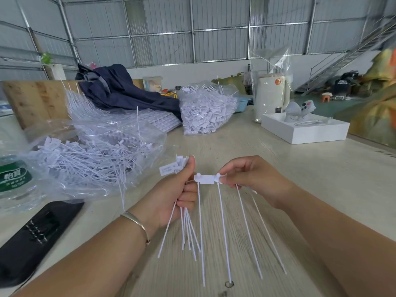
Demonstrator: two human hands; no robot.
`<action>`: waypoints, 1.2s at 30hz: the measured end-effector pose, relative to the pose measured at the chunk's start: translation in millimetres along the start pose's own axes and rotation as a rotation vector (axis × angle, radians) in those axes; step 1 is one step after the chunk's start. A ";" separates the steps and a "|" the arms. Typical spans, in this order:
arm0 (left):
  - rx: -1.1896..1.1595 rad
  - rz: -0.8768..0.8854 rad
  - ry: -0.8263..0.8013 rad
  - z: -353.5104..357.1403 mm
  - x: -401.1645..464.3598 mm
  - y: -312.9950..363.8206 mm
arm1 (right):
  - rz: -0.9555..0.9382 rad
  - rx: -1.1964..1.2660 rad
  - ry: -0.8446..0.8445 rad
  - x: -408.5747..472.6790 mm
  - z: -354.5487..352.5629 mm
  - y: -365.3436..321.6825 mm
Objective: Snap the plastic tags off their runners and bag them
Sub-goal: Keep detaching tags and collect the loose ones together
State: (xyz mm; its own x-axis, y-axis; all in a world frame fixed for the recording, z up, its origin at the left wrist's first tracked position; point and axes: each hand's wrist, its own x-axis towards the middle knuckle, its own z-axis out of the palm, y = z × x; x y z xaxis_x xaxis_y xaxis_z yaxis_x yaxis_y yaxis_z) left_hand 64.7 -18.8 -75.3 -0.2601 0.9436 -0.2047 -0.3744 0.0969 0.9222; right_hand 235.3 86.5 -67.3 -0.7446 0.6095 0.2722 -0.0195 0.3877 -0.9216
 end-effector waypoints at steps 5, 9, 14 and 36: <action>0.139 0.049 -0.032 -1.7 -2.8 0.6 | -0.031 -0.049 0.003 0.7 3.1 -0.2; 0.175 0.031 -0.043 -3.3 -3.2 2.3 | -0.064 -0.021 0.032 1.8 2.4 1.4; 0.168 -0.039 0.007 -3.8 -1.8 2.0 | -0.076 -0.014 0.099 3.7 -1.1 3.2; -0.118 0.039 -0.498 3.3 -13.1 -1.1 | 0.073 0.205 -0.196 1.0 10.7 -6.9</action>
State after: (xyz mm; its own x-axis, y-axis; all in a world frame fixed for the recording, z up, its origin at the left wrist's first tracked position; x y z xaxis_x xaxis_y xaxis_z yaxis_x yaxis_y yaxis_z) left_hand 71.5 -30.2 -72.6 0.1693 0.9849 0.0371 -0.4779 0.0491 0.8771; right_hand 227.6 77.1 -63.6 -0.8634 0.4776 0.1629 -0.0807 0.1879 -0.9789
